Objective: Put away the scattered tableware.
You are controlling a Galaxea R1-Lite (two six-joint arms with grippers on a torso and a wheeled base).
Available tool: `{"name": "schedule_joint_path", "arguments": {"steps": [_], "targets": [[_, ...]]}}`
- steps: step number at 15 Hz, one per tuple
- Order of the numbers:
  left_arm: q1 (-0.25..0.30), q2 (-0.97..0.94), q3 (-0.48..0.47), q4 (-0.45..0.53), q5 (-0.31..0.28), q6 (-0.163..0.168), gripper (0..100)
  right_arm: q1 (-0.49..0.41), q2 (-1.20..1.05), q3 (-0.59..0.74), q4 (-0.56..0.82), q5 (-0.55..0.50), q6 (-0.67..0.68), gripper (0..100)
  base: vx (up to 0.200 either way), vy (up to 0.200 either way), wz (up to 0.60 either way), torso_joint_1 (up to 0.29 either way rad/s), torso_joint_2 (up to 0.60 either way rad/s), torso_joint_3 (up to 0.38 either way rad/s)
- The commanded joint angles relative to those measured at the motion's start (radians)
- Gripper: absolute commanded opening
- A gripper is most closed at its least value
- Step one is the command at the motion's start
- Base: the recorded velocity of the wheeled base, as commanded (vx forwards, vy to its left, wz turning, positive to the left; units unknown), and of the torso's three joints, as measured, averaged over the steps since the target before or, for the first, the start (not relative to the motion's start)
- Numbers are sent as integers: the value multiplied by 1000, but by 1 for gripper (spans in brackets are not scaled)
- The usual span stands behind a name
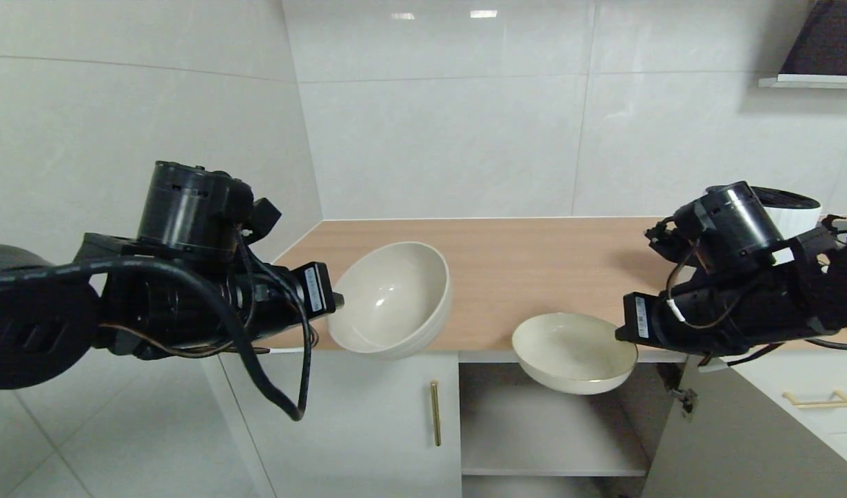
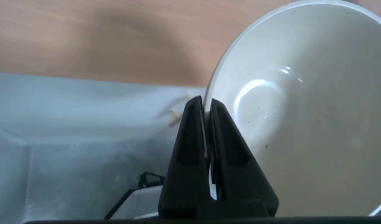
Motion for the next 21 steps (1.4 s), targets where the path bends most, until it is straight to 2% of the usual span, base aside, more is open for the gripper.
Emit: {"name": "schedule_joint_path", "arguments": {"steps": [1,5,8,17,21], "targets": [[-17,-26,13,0,-1,1,0,0,-83,64,0,2,-1,0,0,0,0,0,0,0],[-29,-3,15,0,1,-2,0,3,-89,80,-2,0,-5,0,0,0,0,0,0,0],[-29,2,15,0,1,-2,0,3,-71,80,-2,-1,-5,0,-200,0,0,2,-1,6],[-29,8,13,0,2,-1,0,10,-17,84,-16,-9,-5,0,0,0,0,0,0,0],[-29,9,13,0,2,1,0,12,-12,89,-16,-8,-19,0,0,0,0,-127,312,178]]}}
